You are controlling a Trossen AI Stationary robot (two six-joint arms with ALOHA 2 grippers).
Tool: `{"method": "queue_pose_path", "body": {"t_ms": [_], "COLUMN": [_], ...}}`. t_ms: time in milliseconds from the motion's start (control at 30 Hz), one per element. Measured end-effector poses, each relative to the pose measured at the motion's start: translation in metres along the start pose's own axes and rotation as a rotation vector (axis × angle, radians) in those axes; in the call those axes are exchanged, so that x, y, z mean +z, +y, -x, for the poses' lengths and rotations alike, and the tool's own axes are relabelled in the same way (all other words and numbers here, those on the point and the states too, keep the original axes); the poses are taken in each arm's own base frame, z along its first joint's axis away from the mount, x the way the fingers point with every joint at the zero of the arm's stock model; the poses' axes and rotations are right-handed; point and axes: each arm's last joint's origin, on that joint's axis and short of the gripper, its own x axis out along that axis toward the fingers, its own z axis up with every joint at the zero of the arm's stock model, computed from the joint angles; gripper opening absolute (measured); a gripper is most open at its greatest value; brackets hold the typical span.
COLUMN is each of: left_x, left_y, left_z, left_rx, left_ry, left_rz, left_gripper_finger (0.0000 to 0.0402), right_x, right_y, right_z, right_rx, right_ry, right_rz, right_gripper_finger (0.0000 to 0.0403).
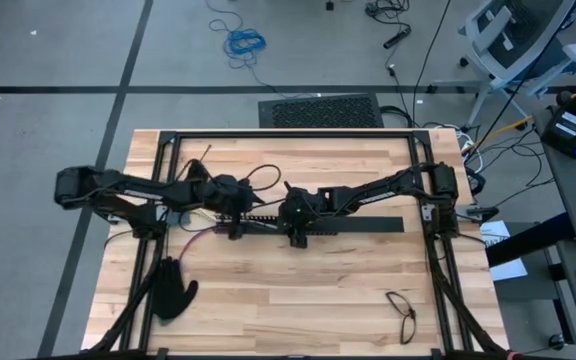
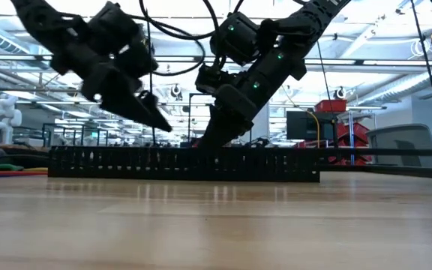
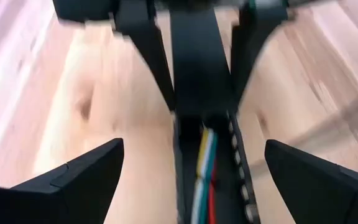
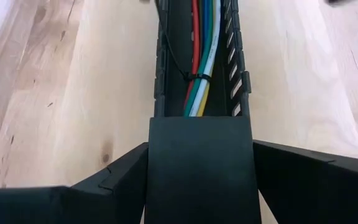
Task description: Ziptie cables
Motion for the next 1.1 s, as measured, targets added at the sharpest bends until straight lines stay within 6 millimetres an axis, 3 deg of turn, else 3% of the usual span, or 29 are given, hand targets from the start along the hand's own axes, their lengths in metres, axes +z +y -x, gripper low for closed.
{"method": "queue_pose_path", "body": {"t_ms": [200, 400, 733, 1000, 1100], "left_x": [-0.022, -0.026, -0.038, -0.023, -0.027], "left_y": [-0.008, -0.007, -0.006, -0.003, -0.005], "left_z": [0.015, 0.007, -0.008, -0.008, -0.012], "left_rx": [-0.001, 0.017, 0.003, -0.003, -0.018], "left_ry": [0.006, -0.131, -0.068, -0.153, -0.124], "left_rz": [0.036, 0.046, 0.354, 0.275, 0.216], "left_gripper_finger": [0.0384, 0.0384, 0.0383, 0.0383, 0.0383], "right_x": [0.000, 0.000, -0.001, -0.001, -0.001], "right_y": [0.000, 0.000, 0.000, -0.001, -0.001], "right_z": [0.000, 0.000, 0.000, 0.000, 0.000], "right_rx": [0.000, 0.000, -0.002, -0.002, -0.003], "right_ry": [0.005, 0.007, 0.007, 0.008, 0.007], "right_rz": [0.002, 0.007, 0.008, 0.008, 0.009], "right_gripper_finger": [0.0247, 0.0247, 0.0247, 0.0247, 0.0247]}}
